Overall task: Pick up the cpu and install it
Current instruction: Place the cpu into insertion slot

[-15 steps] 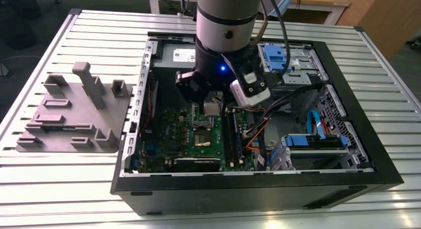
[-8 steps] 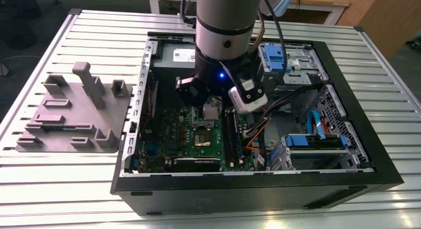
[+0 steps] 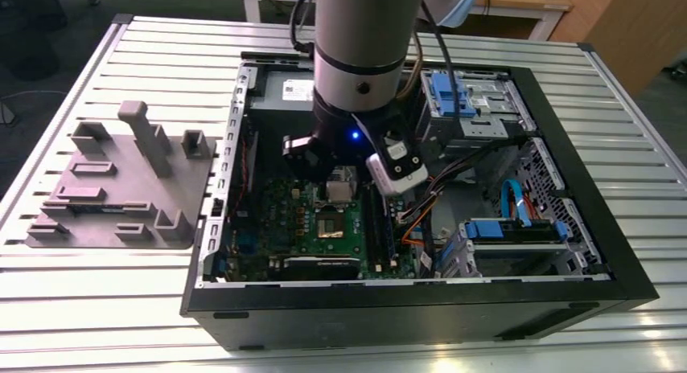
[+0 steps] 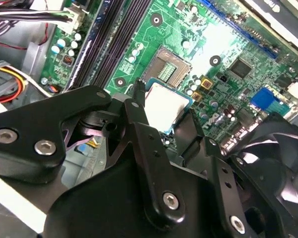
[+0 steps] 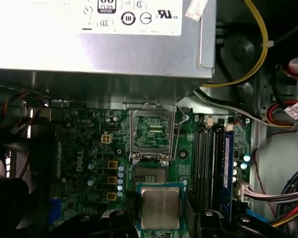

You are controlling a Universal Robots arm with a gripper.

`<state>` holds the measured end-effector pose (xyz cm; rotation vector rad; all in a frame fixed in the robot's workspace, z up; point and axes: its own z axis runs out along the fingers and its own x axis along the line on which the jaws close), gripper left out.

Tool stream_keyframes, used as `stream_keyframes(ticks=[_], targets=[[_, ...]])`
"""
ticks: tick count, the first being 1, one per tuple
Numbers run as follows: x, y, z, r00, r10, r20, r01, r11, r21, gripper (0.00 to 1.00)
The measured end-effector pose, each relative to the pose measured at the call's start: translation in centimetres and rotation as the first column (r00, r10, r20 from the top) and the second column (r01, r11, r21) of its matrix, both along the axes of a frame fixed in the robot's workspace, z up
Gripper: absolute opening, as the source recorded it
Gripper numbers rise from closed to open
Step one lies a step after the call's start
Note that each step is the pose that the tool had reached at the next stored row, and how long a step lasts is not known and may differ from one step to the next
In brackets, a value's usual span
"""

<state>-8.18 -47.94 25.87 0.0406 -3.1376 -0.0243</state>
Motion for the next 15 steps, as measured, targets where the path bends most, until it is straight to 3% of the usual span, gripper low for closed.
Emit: stream_keyframes(ticks=[15], targets=[[-0.11,-0.78,-2.74,0.9997,-0.023,-0.0001,0.023,0.9997,-0.0001,0.47]])
